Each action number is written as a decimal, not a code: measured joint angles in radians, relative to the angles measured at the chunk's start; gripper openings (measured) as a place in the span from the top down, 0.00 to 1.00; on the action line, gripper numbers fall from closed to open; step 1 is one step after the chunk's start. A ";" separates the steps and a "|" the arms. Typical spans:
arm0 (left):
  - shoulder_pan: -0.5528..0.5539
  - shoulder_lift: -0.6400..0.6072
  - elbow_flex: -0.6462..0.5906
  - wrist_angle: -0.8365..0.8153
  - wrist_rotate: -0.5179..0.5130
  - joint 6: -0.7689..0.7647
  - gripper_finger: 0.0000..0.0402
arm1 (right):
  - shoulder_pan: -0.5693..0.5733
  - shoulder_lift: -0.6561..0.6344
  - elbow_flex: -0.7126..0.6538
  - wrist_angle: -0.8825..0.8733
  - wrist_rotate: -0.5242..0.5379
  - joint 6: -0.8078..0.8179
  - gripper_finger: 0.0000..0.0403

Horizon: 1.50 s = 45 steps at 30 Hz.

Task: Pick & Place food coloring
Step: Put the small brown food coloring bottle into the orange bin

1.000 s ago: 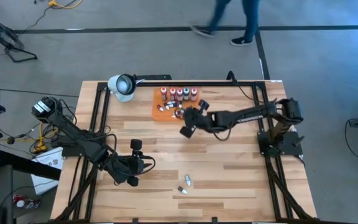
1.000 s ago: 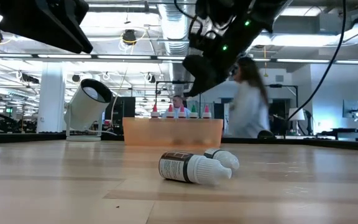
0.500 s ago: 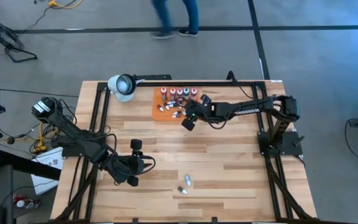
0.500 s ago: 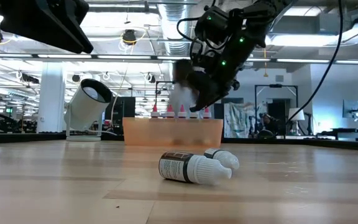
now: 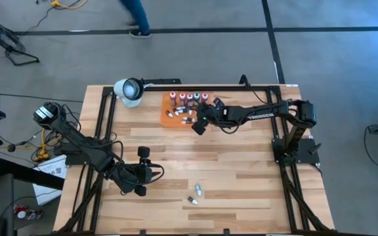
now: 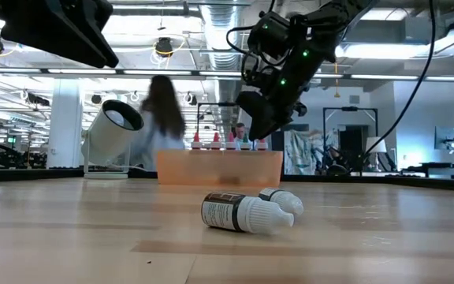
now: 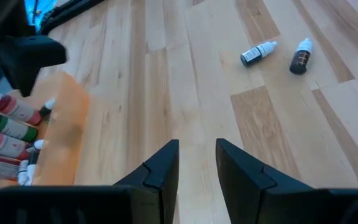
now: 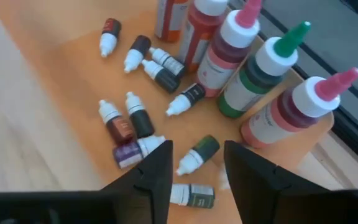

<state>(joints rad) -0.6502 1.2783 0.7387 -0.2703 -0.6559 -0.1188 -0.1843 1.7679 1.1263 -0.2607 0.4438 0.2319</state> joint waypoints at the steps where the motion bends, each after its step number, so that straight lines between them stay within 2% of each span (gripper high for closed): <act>1: 0.000 0.000 0.000 0.000 -0.007 0.001 0.75 | 0.008 -0.003 0.000 -0.001 0.000 -0.006 0.65; 7: 0.000 0.000 0.000 0.038 0.002 -0.017 0.75 | 0.120 -0.089 0.000 -0.024 0.034 -0.072 0.62; 11: 0.000 0.000 0.000 0.117 0.095 -0.003 0.75 | 0.242 -0.164 0.000 -0.098 0.065 -0.082 0.63; 16: 0.002 0.044 0.000 0.264 0.196 0.099 0.75 | 0.414 -0.220 0.000 -0.180 0.130 -0.048 0.66; 23: 0.055 0.265 0.000 0.601 0.376 0.261 0.75 | 0.618 -0.210 0.000 -0.256 0.299 0.070 0.67; 29: 0.127 0.455 0.000 0.922 0.656 0.274 0.75 | 0.732 -0.209 0.000 -0.318 0.325 0.215 0.65; 32: 0.164 0.535 0.001 1.034 0.727 0.247 0.75 | 0.781 -0.209 0.000 -0.316 0.353 0.243 0.64; 36: 0.199 0.635 0.029 1.096 0.770 0.225 0.75 | 0.823 -0.209 0.000 -0.315 0.374 0.275 0.63; 45: 0.217 0.789 0.137 1.088 0.817 0.204 0.75 | 0.847 -0.209 0.000 -0.323 0.396 0.292 0.61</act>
<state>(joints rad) -0.4335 2.0676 0.8756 0.8180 0.1615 0.0856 0.6628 1.5589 1.1263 -0.5842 0.8402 0.5243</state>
